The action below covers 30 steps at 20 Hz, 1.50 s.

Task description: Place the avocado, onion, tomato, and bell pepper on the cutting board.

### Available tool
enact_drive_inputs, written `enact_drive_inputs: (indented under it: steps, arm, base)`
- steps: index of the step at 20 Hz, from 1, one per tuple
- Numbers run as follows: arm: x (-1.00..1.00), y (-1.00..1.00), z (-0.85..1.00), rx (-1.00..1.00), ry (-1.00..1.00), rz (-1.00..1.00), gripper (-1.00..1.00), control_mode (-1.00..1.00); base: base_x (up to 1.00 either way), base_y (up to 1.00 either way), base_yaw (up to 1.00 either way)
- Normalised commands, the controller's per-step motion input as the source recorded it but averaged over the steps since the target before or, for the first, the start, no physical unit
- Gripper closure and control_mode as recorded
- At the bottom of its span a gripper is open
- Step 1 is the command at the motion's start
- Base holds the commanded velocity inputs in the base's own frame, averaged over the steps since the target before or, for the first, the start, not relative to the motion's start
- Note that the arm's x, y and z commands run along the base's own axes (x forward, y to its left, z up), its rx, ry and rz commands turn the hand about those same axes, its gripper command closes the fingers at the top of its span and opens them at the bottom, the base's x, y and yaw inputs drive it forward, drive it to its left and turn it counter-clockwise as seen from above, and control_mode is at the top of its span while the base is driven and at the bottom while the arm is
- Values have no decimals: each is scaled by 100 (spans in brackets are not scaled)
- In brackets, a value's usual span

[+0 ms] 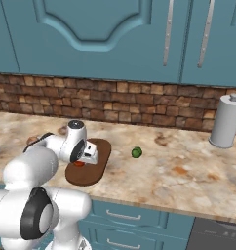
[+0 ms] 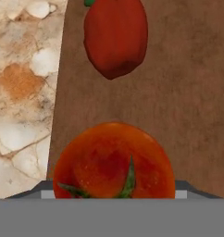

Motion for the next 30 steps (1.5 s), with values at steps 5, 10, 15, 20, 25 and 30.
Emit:
enact_drive_inputs:
  steps: [5,10,15,20,25,30]
  arm:
    - [1,0,-46,0,0,0,100,-100]
    - [0,0,-40,0,0,0,-100,-100]
    - [-1,0,-1,0,-1,0,-100,-100]
    - [0,1,1,0,0,0,-100,-100]
    - [-5,8,23,-3,-4,0,-100,-100]
    - [-13,2,60,-3,-11,0,-100,-100]
  base:
    - [0,0,0]
    - [0,0,0]
    - [0,0,0]
    - [0,0,0]
    - [0,0,0]
    - [0,0,0]
